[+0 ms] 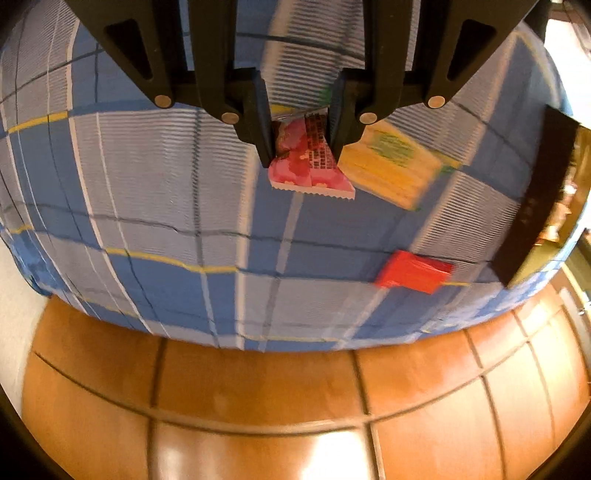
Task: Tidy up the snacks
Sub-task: 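Carry the pink wrapper into the gold tray and release it with the right gripper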
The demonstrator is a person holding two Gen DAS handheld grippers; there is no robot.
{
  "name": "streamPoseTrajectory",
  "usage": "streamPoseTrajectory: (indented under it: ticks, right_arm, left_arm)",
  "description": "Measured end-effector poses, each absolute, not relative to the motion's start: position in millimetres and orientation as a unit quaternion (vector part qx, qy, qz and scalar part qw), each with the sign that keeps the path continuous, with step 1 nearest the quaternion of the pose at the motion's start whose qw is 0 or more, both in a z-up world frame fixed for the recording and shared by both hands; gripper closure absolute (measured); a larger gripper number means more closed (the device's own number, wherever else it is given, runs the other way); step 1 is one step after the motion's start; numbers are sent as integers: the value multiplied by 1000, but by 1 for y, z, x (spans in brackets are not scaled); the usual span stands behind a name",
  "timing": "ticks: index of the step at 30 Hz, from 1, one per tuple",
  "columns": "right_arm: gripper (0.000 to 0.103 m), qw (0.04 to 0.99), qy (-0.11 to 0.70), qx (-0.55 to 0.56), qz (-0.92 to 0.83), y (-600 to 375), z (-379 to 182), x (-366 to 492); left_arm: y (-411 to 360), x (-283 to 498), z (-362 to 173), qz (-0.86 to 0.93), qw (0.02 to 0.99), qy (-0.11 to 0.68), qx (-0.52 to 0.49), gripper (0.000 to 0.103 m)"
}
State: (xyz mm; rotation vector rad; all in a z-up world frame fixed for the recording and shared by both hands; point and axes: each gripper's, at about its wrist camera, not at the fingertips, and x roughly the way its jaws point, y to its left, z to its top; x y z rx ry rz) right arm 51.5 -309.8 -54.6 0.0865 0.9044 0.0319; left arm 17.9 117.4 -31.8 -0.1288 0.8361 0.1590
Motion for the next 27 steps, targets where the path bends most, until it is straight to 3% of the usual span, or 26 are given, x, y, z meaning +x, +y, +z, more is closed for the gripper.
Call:
streamPoseTrajectory:
  ticks: [27]
  right_arm:
    - [76, 841, 418, -95, 330, -63, 2, 63]
  left_arm:
    - [142, 8, -39, 101, 907, 400, -80, 69]
